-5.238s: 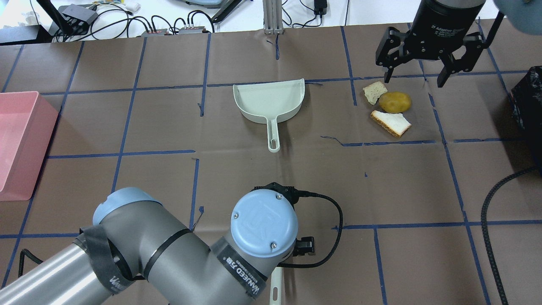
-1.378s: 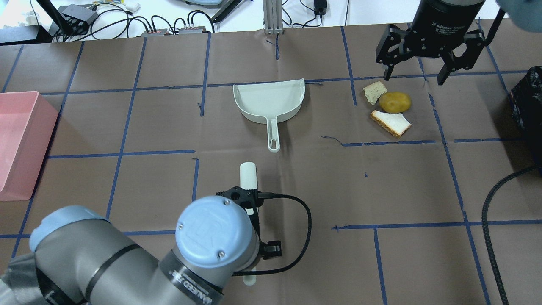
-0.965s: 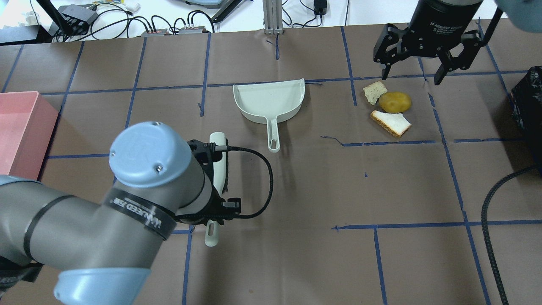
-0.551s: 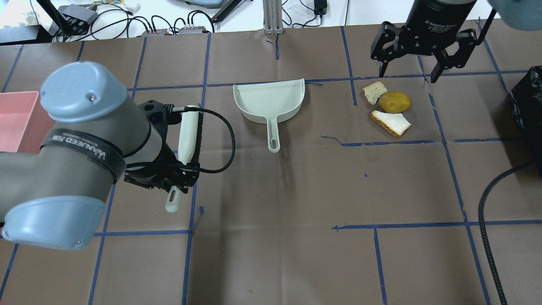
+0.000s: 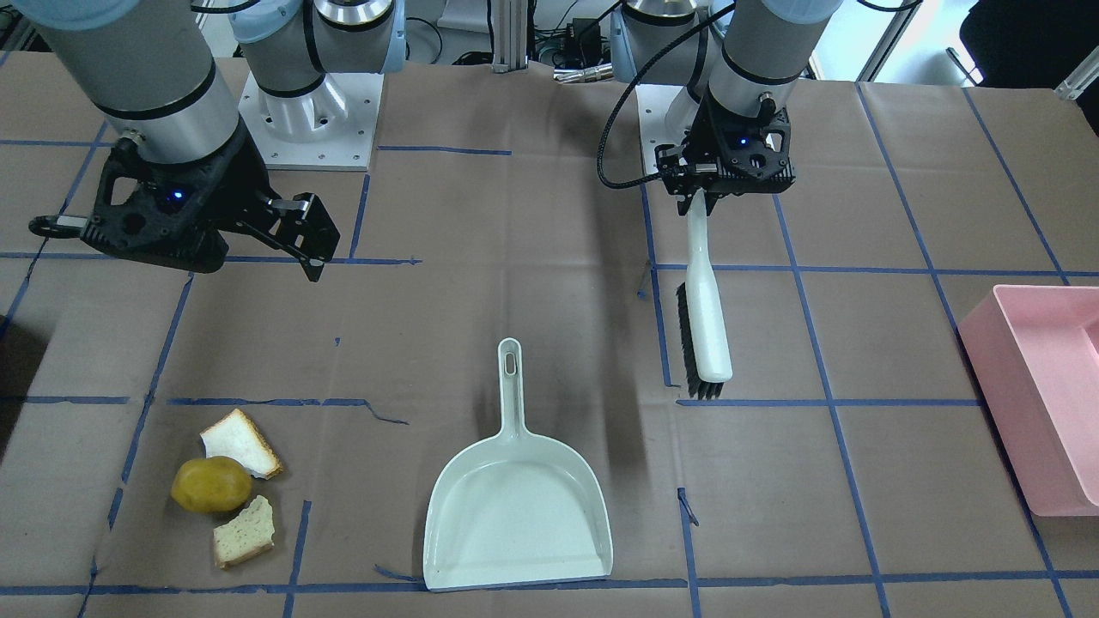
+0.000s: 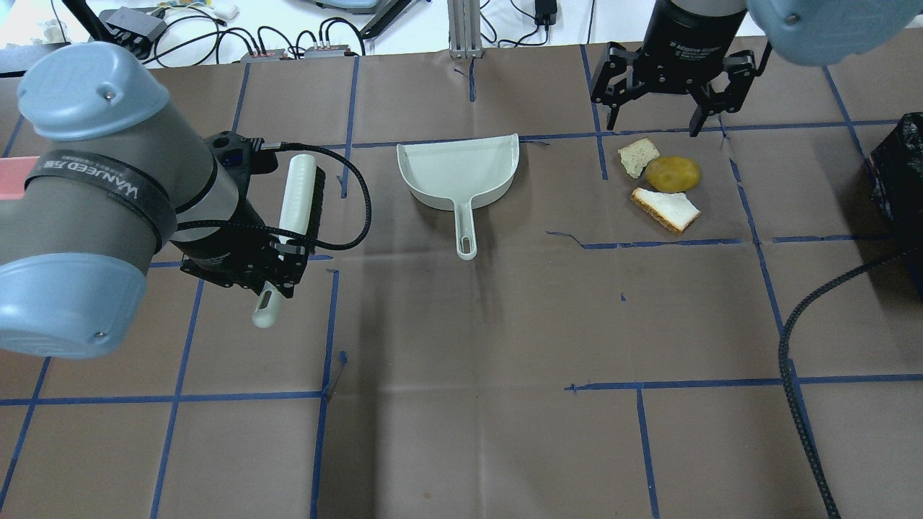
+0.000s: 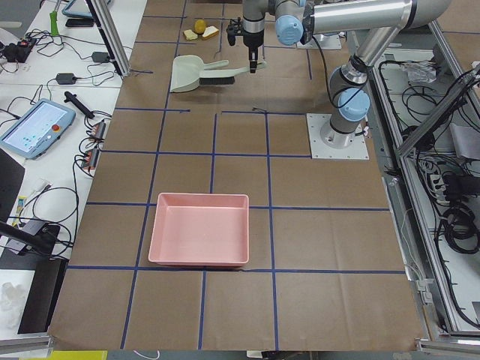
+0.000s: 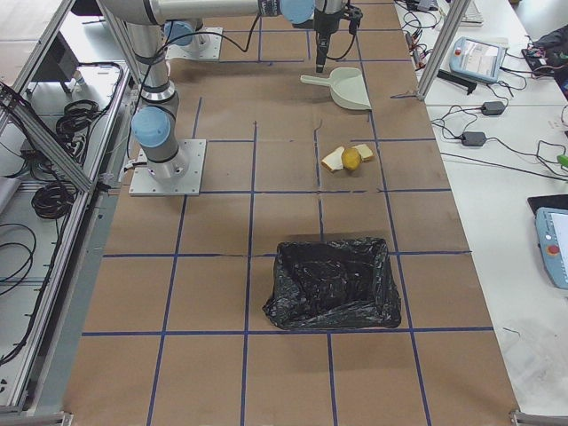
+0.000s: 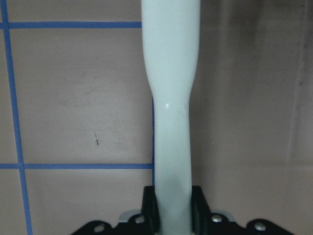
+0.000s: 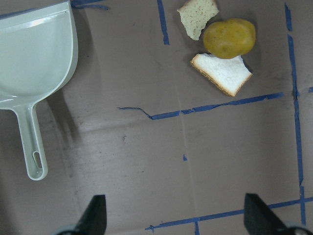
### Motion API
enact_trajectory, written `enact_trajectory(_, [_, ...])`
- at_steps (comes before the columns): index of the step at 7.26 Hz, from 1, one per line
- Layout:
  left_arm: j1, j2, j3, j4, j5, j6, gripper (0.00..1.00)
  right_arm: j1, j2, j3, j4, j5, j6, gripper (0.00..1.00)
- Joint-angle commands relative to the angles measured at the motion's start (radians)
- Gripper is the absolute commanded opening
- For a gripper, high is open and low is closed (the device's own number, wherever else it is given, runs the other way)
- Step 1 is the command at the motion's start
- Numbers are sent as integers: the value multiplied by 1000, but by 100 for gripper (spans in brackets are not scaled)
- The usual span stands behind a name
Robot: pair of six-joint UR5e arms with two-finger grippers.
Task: Sweep and dump trash in nearest bin
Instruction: 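Lift the brush with the left gripper and carry it farther from the robot, then move the right gripper to the white dustpan handle and grasp it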
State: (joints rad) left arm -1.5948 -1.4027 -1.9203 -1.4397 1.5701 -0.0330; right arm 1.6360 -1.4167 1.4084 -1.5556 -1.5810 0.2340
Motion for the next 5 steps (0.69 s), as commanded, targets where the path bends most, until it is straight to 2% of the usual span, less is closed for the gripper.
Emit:
enact_trajectory(1, [1, -16, 0, 1, 4, -1, 11, 43, 21, 1, -20, 1, 7, 100])
enact_trajectory(3, [1, -16, -16, 1, 7, -1, 12, 128, 79, -11, -55, -2, 8, 100])
enact_trajectory(5, [1, -16, -13, 1, 7, -2, 12, 192, 157, -84, -58, -7, 10, 100])
